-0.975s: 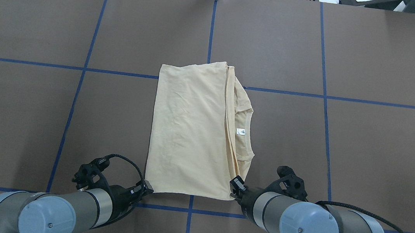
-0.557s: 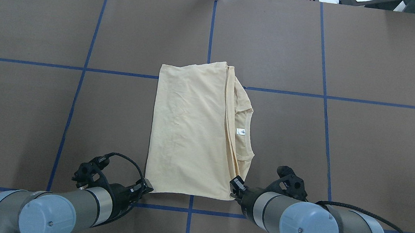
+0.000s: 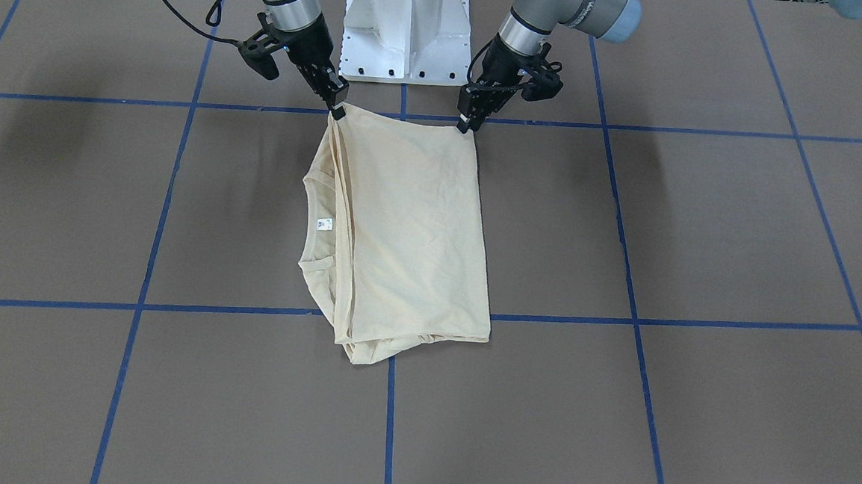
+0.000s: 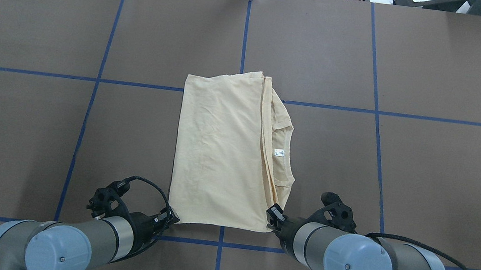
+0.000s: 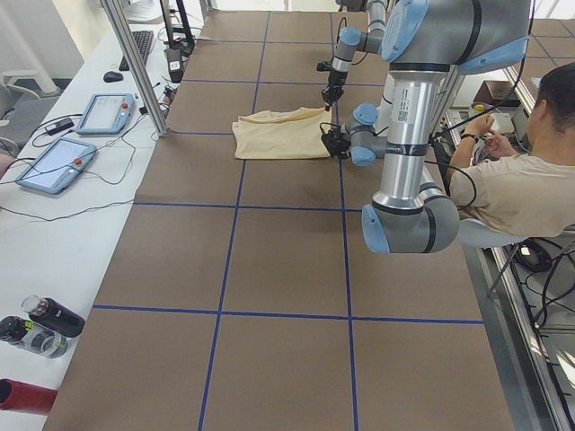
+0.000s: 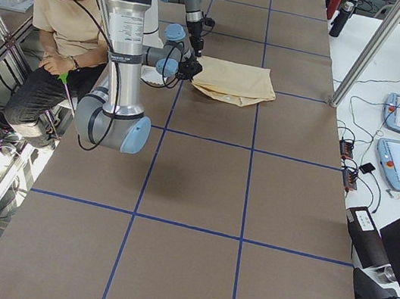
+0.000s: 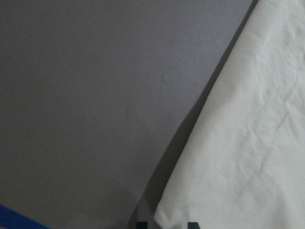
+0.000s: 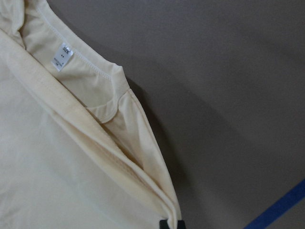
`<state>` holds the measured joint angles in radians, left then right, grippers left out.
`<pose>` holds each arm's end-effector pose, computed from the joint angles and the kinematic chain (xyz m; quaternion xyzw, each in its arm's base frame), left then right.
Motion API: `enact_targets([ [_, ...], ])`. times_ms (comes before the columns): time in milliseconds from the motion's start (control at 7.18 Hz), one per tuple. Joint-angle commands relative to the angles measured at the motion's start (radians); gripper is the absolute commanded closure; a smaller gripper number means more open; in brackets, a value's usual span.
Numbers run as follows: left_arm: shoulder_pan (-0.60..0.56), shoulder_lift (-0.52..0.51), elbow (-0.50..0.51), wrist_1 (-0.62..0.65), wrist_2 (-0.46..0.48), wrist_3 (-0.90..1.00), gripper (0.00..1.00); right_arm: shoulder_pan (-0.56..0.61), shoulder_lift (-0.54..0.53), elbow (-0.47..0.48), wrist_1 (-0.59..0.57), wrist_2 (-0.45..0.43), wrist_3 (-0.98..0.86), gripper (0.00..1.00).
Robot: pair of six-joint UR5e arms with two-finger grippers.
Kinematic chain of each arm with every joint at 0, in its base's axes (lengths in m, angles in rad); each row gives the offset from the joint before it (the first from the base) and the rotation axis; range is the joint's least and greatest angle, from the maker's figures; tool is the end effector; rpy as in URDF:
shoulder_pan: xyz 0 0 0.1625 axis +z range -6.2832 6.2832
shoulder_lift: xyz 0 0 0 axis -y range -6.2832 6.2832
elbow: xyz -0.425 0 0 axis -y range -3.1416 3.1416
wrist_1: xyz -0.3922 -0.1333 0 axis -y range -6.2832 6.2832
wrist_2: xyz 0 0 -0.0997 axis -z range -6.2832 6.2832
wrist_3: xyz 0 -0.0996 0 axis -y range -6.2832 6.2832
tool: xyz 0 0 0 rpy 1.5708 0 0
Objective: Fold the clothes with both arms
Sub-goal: 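Grasp the near edge of the shirt with both grippers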
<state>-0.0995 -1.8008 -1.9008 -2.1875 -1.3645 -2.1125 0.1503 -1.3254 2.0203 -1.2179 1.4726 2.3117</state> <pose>0.5395 -0.2083 0.3133 -0.0375 0.5574 -0.3150 0.7673 -0.5127 -0.2223 0.2868 -0.1048 -0.4904 0.3949 0.7698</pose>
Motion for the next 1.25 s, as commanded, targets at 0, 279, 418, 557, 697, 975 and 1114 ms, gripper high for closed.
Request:
enact_targets([
  [0,0.0,-0.002,0.005,0.0,0.008,0.008,0.61,0.0,0.0,0.0,0.0,0.0,0.0,1.0],
  [279,0.001,-0.002,0.014,0.0,0.008,0.008,0.77,0.0,0.0,0.001,0.0,0.0,0.0,1.0],
  [418,0.0,-0.006,0.015,0.0,0.008,0.006,1.0,0.0,0.0,0.0,0.0,0.0,0.0,1.0],
  [557,0.0,-0.006,0.02,0.0,0.007,0.009,1.0,0.0,0.0,0.001,0.0,0.0,0.0,1.0],
  [697,0.0,-0.008,0.009,0.002,0.005,0.009,1.0,0.0,0.002,0.001,0.0,0.0,0.0,1.0],
  [975,-0.002,-0.008,-0.085,0.081,0.002,0.009,1.0,0.0,-0.008,0.032,0.0,0.002,0.005,1.0],
  [1114,-0.002,-0.006,-0.175,0.121,-0.004,0.009,1.0,-0.012,-0.033,0.079,-0.002,0.002,0.04,1.0],
])
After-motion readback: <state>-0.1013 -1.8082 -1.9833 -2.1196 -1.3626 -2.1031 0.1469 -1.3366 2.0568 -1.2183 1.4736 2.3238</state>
